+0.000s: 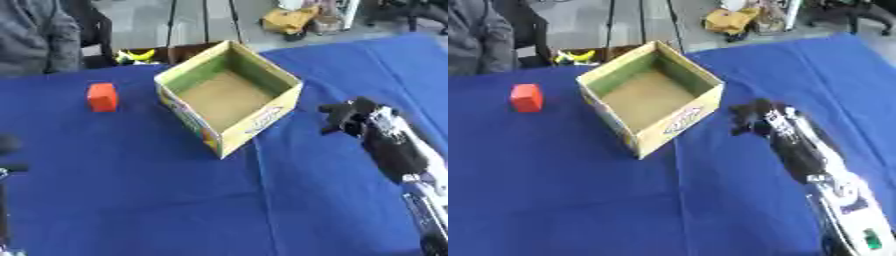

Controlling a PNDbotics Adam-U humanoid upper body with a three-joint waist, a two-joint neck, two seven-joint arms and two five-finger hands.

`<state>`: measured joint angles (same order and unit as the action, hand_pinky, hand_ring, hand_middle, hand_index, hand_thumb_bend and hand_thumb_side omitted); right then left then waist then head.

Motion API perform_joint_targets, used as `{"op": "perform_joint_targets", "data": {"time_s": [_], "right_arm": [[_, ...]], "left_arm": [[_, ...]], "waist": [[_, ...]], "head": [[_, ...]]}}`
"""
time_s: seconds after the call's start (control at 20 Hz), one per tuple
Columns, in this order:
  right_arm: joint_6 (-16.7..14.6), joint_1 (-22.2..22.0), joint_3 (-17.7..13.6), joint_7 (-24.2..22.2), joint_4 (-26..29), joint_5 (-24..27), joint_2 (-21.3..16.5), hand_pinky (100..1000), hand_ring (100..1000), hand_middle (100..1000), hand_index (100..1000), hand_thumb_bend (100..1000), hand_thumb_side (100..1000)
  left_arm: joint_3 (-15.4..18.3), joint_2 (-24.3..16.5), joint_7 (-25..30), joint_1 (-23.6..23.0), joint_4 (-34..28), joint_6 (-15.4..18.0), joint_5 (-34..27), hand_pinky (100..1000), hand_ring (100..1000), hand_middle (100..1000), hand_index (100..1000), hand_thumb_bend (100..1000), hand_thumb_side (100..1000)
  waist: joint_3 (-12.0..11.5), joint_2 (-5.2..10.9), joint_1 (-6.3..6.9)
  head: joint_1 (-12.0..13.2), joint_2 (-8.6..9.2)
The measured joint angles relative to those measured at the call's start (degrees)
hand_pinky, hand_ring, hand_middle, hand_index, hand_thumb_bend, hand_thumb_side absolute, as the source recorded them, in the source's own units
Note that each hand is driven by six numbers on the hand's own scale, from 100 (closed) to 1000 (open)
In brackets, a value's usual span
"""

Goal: Pick up objects on the table and place them in the box.

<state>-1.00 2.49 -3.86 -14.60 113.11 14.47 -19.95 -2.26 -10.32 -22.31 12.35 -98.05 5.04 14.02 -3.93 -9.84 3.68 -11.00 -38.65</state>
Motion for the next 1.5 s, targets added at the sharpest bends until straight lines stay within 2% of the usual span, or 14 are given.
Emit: {"op": "perform_joint_targets", "data": {"time_s": [0.25,0.5,0.7,0.9,1.05,1.2,1.35,1.5], "right_arm": [[0.0,0.0,0.0,0.0,0.0,0.0,0.0,639,844,550,546,100,749],[0.0,-0.1,0.0,-0.1,0.0,0.0,0.0,639,844,550,546,100,750],[0.1,-0.1,0.4,-0.4,0.0,0.0,0.0,639,843,548,545,100,752],[0.1,0.0,0.8,-0.9,0.0,0.0,-0.1,639,843,548,545,100,754],[0.2,0.0,1.3,-1.4,0.0,0.0,-0.6,639,844,546,544,100,757],[0.3,0.0,1.8,-1.9,0.0,0.0,-1.0,639,844,546,543,100,762],[0.5,0.0,2.3,-2.6,0.0,-0.1,-1.3,639,844,545,542,100,767],[0.6,0.1,2.6,-3.1,0.0,-0.5,-1.6,638,844,544,542,100,772]], "left_arm": [[0.4,-6.1,1.5,3.7,1.8,-3.2,2.0,527,718,587,722,250,839],[0.4,-12.8,6.9,9.6,5.2,-7.8,5.4,530,730,614,744,341,736],[-0.3,-17.5,13.9,16.3,11.8,-12.4,8.5,533,747,648,764,409,661],[-1.2,-19.2,19.8,23.7,21.7,-15.9,13.1,548,752,668,783,442,566],[-1.6,-19.3,23.5,28.3,29.8,-15.6,17.6,595,750,689,810,452,472],[-1.4,-19.3,27.0,32.0,37.0,-13.6,23.5,636,757,712,836,439,395],[-0.2,-19.3,29.5,34.5,42.9,-11.3,28.8,649,760,717,845,421,368],[1.4,-19.0,30.0,35.7,47.0,-10.5,32.2,653,763,717,847,407,339]], "waist": [[0.7,0.03,0.05],[1.3,0.19,0.10],[2.3,0.31,0.50],[3.9,0.36,0.97],[5.4,0.38,1.59],[6.8,0.51,2.52],[8.3,0.52,3.50],[9.3,0.08,4.16]], "head": [[0.1,0.00],[0.4,0.22],[1.0,0.51],[1.6,0.73],[2.2,0.96],[2.9,1.19],[3.6,1.57],[4.1,2.12]]}}
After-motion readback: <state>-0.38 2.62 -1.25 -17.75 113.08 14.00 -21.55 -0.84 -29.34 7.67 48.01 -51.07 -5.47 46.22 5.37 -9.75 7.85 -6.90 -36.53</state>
